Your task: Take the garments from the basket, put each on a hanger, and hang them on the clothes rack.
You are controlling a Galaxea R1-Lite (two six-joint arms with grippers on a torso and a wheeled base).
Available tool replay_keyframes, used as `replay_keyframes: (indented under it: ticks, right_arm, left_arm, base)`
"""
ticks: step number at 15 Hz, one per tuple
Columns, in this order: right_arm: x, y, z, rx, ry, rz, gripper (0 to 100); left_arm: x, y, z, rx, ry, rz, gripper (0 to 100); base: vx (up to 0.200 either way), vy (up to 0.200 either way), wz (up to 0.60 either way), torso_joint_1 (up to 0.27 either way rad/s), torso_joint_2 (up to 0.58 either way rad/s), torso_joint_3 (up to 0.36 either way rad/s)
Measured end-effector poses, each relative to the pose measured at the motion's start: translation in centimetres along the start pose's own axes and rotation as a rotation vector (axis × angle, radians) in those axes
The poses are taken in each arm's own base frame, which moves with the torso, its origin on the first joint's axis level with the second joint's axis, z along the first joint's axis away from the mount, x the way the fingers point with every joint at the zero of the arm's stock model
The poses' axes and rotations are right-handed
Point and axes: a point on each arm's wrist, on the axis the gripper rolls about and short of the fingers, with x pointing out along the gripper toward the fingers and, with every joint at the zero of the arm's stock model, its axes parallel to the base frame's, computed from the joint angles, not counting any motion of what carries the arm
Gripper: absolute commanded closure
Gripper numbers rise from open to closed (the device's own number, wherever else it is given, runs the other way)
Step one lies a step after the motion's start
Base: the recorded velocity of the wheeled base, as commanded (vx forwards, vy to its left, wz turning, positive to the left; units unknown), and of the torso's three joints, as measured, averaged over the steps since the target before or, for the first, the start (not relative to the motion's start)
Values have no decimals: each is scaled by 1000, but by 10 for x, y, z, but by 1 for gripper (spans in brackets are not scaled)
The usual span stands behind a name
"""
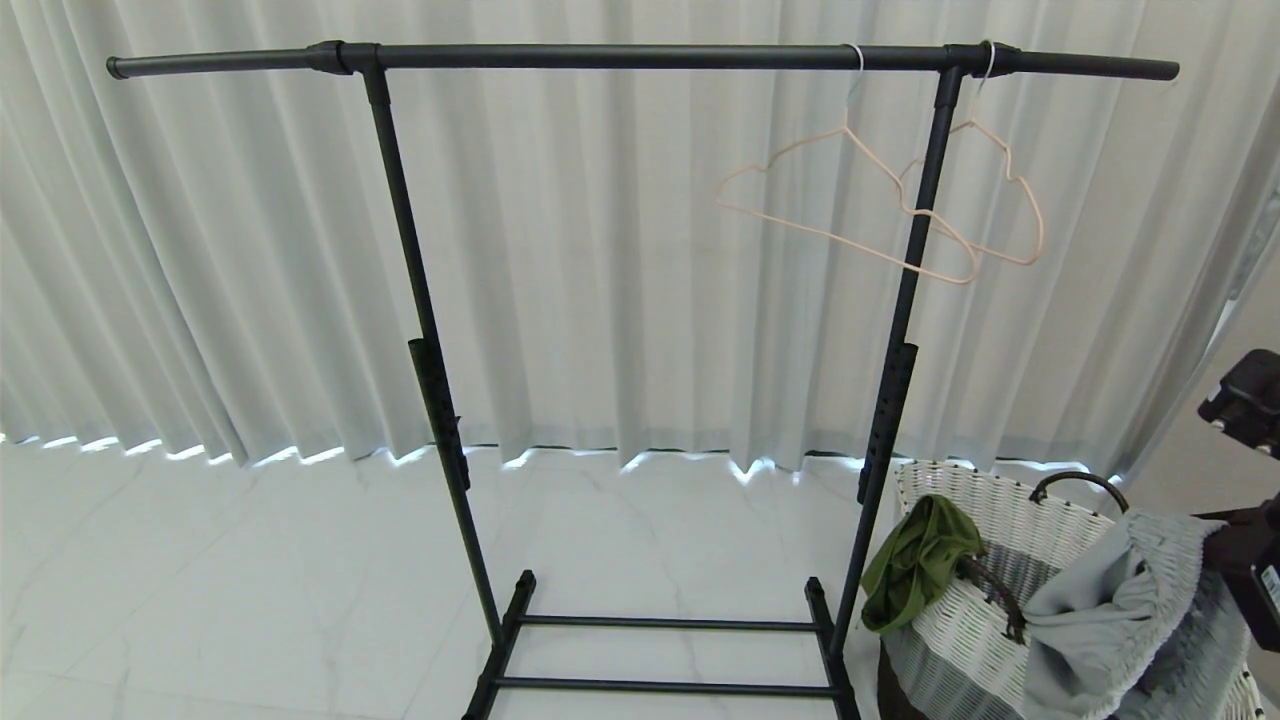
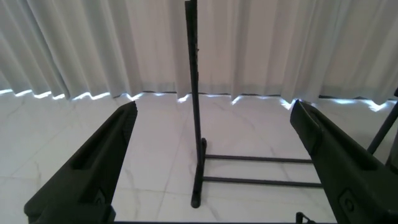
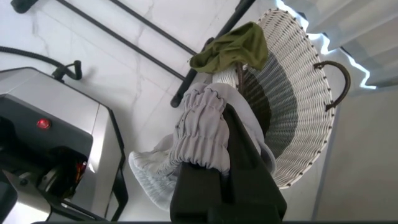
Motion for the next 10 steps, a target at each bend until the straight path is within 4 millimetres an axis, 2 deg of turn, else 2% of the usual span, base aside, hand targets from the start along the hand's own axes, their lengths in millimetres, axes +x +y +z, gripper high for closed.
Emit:
replay_keyframes:
  ticks: [1,3,6,8,10]
  right_arm:
    - [-2,0,-1,3,-7,-6,100]
    - [-5,-2,0,8,-15,-19,100]
    - [-5,-3,1,12,-20,-27,100]
    - [-6,-3,1,15,-23,-29,100]
    - [-7,-3,1,16,-24,-29,100]
  left_arm:
    - [-1,0,2,4,-7,-14,0]
    - [-5,1,21,-14,-65,-72,0]
    - [-2,5,75,-62,-96,-142,0]
    - [22,7,122,-80,-52,-217,0]
    - [56,2,157,-88,-12,-378,0]
  base:
    - [0,0,0,0,0,0]
    - [0,0,0,0,0,0]
    - [0,0,0,0,0,0]
    - [0,0,0,0,0,0]
    - [0,0,0,0,0,0]
